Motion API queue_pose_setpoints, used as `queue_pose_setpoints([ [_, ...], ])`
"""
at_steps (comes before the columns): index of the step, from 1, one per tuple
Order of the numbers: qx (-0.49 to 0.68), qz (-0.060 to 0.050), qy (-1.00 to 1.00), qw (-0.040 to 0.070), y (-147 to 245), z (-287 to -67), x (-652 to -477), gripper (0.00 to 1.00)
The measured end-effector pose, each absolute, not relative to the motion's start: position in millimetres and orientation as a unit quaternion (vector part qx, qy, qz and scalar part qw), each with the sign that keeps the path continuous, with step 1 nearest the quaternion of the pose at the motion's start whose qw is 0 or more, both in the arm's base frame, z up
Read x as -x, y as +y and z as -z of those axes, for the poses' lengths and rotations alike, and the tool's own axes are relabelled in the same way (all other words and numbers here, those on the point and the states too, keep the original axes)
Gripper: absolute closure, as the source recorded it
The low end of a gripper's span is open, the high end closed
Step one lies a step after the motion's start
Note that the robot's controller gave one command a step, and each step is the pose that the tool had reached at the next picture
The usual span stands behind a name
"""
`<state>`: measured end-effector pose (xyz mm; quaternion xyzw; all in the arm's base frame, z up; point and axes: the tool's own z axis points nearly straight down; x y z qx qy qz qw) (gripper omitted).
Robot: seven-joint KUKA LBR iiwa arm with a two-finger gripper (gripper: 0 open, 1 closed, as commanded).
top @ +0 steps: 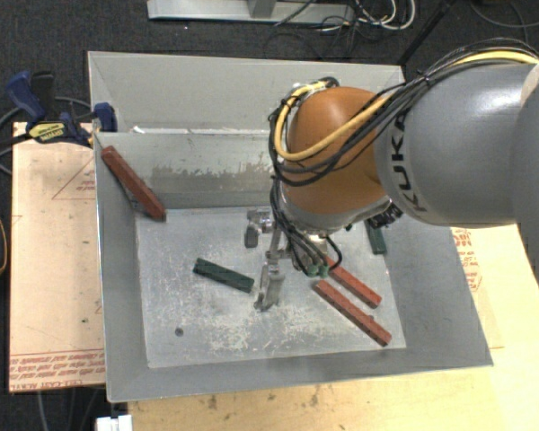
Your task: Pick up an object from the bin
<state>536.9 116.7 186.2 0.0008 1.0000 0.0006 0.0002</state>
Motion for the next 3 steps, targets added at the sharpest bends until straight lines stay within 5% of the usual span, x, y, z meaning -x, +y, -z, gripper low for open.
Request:
queue_pose_setpoints([
  [1, -0.022, 0.000, 1.000, -0.002, 113.6, -65.3, -568.2, 0.00],
  [2, -0.023, -0.001, 1.000, 0.001, 113.8, -70.8, -569.6, 1.00],
  [3, 0.127, -0.001, 0.992, 0.006, 142.6, -209.7, -616.1, 1.00],
])
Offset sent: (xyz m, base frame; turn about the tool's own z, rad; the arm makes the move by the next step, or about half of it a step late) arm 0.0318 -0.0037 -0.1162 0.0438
